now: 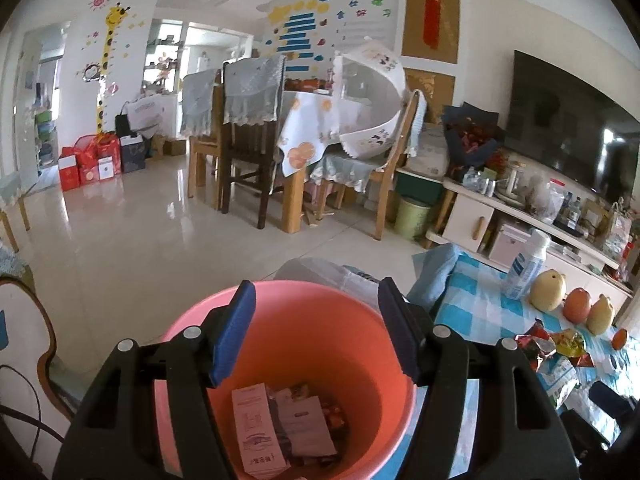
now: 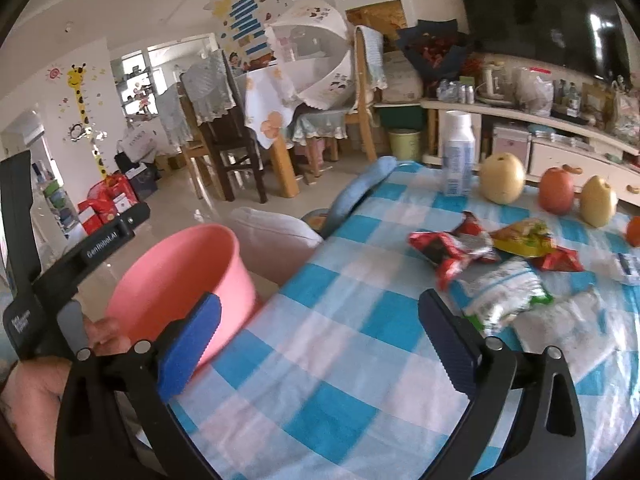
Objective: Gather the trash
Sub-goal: 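Move both tools back over the table toward the remaining wrappers, then reach the right tool to the crumpled white MAGIC bottle while the left tool approaches the green-white pouch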
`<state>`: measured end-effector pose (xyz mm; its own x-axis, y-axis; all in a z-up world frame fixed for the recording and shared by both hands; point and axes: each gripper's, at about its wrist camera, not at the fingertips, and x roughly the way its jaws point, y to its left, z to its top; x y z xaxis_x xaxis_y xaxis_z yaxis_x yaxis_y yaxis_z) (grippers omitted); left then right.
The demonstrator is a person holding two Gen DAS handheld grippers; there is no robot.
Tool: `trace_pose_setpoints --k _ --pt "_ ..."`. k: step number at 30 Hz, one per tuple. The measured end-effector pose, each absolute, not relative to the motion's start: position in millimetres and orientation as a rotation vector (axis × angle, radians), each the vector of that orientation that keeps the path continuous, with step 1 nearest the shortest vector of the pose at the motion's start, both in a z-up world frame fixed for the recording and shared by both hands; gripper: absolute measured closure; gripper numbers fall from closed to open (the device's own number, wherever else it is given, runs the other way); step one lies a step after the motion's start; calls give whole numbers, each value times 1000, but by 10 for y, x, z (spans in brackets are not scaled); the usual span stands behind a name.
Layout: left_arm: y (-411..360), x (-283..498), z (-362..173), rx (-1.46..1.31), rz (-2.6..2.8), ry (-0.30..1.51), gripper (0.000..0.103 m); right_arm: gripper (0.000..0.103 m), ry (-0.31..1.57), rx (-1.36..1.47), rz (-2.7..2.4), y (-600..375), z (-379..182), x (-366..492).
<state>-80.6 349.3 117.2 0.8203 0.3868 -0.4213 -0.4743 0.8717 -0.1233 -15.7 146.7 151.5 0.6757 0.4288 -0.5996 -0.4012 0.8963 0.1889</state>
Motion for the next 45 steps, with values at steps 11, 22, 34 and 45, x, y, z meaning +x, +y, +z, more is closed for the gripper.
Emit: trace_pose_setpoints --k 11,22,34,45 --pt "3123 -740 1195 -160 364 364 13 5 674 12 384 1003 1522 -234" --pt "2737 -637 1127 -53 275 385 7 5 639 68 347 558 1535 -278" --pt "2207 -475 1049 47 100 432 5 5 628 151 323 2 1570 -234" --pt "1722 -355 950 81 -68 417 5 5 620 165 246 -538 1624 -179"
